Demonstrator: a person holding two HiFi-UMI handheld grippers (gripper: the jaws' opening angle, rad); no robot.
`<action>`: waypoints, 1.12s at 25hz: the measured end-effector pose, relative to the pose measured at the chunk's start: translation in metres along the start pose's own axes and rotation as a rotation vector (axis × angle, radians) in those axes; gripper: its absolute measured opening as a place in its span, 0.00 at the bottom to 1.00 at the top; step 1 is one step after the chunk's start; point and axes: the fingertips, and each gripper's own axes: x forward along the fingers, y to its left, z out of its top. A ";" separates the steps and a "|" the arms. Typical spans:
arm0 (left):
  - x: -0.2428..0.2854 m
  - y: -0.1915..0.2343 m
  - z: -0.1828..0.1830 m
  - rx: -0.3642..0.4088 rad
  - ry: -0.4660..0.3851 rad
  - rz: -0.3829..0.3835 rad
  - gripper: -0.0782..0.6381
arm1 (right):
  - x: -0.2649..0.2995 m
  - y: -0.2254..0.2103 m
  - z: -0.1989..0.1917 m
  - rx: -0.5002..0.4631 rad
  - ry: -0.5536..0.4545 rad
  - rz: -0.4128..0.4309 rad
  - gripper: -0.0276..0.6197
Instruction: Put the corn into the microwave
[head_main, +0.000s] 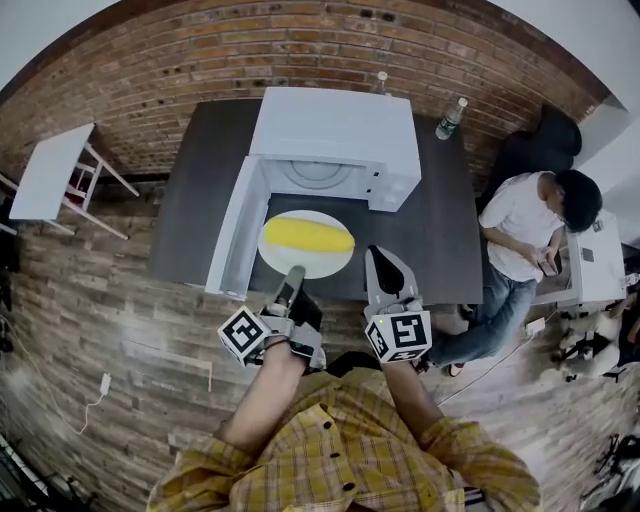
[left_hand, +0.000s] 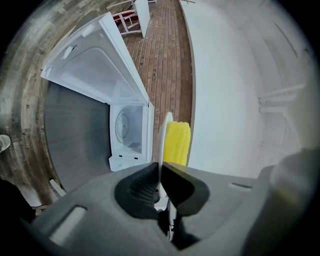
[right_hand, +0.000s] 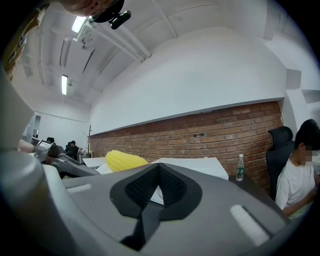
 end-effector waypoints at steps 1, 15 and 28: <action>0.003 0.002 0.002 -0.001 0.003 0.001 0.13 | 0.004 -0.003 -0.001 0.001 0.001 -0.005 0.05; 0.053 0.042 0.017 0.006 -0.038 0.013 0.13 | 0.039 -0.023 -0.017 -0.001 0.004 0.070 0.04; 0.113 0.117 0.051 0.037 -0.099 0.101 0.14 | 0.071 -0.050 -0.037 -0.022 0.041 0.096 0.04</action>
